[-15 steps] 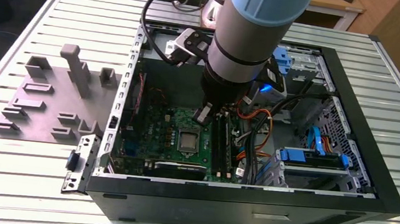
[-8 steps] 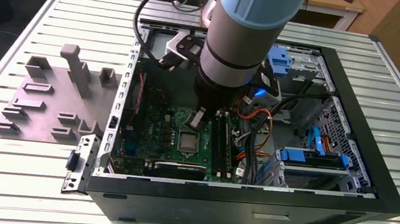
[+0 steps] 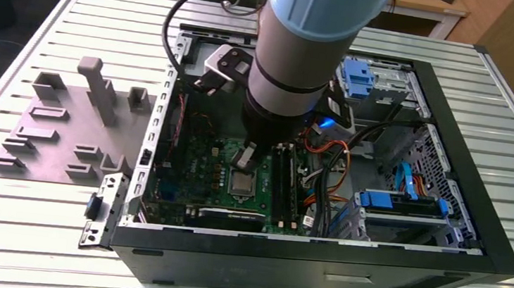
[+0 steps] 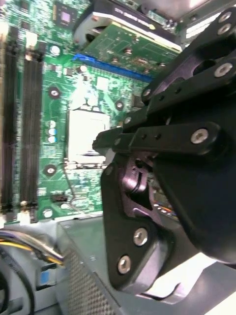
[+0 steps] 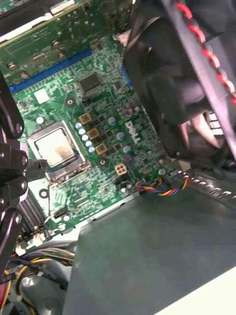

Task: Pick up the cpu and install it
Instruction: 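Place the cpu into insertion slot, then close the cpu cover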

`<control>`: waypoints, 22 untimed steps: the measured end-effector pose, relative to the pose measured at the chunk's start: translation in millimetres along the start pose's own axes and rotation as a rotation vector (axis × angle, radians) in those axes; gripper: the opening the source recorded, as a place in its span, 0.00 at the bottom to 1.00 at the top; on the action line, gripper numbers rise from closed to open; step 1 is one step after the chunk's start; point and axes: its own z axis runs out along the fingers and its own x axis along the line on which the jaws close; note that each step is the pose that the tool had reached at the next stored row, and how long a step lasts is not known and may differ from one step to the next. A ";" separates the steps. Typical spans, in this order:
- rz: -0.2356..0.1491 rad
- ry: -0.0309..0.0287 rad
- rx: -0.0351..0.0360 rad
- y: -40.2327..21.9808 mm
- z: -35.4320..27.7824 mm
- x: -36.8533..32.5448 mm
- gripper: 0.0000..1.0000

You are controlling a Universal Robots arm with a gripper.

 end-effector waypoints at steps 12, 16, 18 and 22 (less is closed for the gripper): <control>0.000 0.0018 0.0010 0.2 0.2 0.2 0.11; -0.009 0.0028 0.0002 0.5 0.2 0.3 0.11; -0.040 0.0056 -0.0025 0.5 0.3 0.3 0.11; -0.051 0.0065 -0.0025 0.5 0.2 0.2 0.11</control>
